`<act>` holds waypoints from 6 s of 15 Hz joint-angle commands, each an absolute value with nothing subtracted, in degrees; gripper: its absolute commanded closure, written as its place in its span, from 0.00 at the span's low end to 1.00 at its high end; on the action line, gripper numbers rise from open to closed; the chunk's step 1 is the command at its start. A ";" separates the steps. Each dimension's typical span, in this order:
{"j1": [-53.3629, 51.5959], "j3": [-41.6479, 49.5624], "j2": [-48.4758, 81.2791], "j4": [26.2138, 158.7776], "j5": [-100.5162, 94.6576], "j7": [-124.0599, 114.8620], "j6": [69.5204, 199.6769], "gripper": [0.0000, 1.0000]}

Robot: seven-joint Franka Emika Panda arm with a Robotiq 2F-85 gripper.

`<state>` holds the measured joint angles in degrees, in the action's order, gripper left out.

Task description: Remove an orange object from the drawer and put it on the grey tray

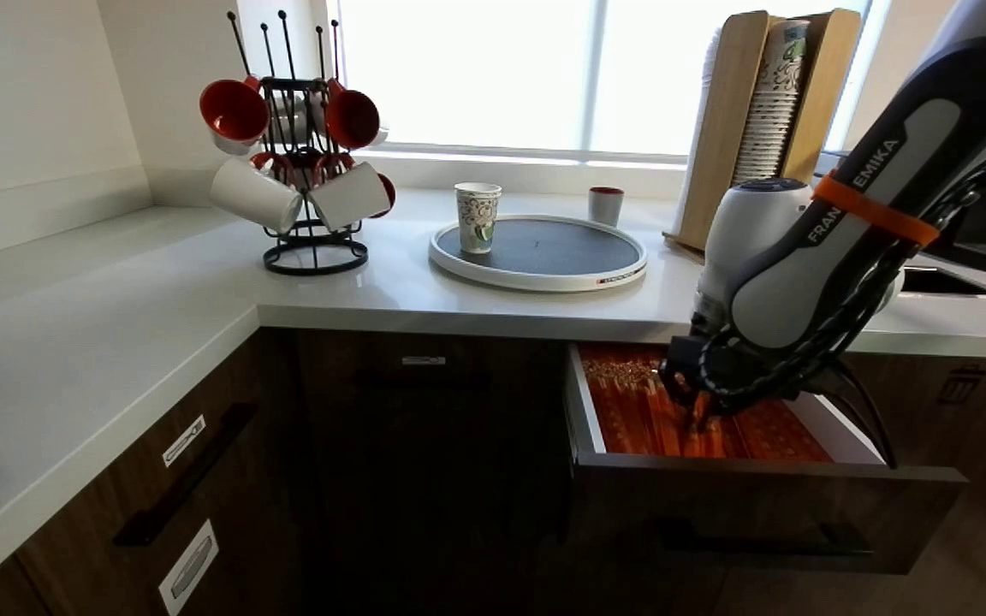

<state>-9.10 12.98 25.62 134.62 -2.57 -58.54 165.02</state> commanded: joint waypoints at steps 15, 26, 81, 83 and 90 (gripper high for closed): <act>-10.06 12.57 10.88 135.18 -2.10 -63.45 141.29 0.98; -4.44 7.11 4.31 128.24 -20.82 -74.75 133.48 0.98; -5.17 6.88 13.75 107.37 -11.38 -43.98 145.28 0.01; -4.30 4.70 9.21 112.11 -7.53 -38.59 141.86 0.00; -3.35 1.85 -2.75 122.58 -2.15 -29.36 118.26 0.00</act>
